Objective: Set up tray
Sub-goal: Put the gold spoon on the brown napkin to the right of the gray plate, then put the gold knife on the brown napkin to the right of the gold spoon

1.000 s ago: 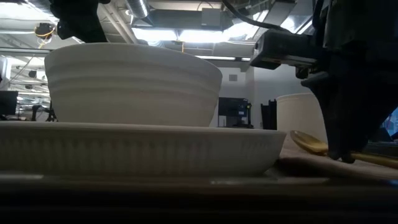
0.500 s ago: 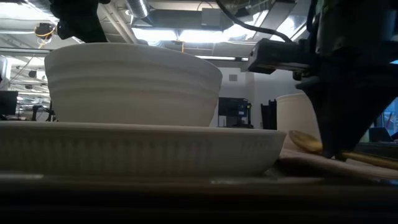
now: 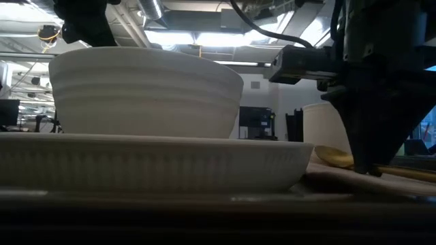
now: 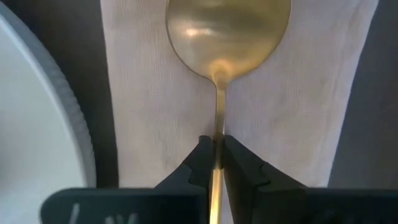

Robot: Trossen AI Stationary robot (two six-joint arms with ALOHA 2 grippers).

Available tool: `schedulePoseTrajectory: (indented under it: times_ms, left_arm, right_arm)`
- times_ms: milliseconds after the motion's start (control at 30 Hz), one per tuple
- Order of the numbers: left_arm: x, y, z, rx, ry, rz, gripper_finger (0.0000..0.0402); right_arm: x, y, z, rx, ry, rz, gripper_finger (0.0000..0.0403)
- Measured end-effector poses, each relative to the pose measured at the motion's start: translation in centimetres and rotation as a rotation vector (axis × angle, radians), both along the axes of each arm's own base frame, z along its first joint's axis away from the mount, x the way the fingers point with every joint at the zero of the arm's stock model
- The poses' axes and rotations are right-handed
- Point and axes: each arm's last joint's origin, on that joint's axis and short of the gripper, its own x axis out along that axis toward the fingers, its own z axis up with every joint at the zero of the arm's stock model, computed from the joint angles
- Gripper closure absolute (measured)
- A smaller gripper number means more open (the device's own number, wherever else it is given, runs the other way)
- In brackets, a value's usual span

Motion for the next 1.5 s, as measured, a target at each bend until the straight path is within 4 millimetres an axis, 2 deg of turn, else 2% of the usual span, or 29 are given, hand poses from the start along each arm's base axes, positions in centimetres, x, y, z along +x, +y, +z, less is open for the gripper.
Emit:
schedulePoseTrajectory:
  times_ms: [867, 1300, 1367, 1500]
  left_arm:
    - [0.0, 0.0, 0.0, -0.003, 0.001, -0.002, 0.0343]
    - [0.0, -0.1, 0.0, -0.021, 0.007, -0.014, 0.0343]
    - [0.0, -0.1, 0.0, -0.02, 0.007, -0.015, 0.0343]
    - [0.0, -0.1, 0.0, -0.003, 0.016, -0.037, 0.0343]
  right_arm:
    - [-0.1, -0.1, 0.0, -0.005, 0.01, -0.02, 0.0367]
    - [-0.2, -0.1, 0.0, -0.009, 0.015, -0.019, 0.0307]
    - [0.0, 0.0, 0.3, -0.007, 0.014, -0.015, 0.0306]
    - [0.8, 0.5, 2.3, 0.004, -0.013, 0.027, 0.0308]
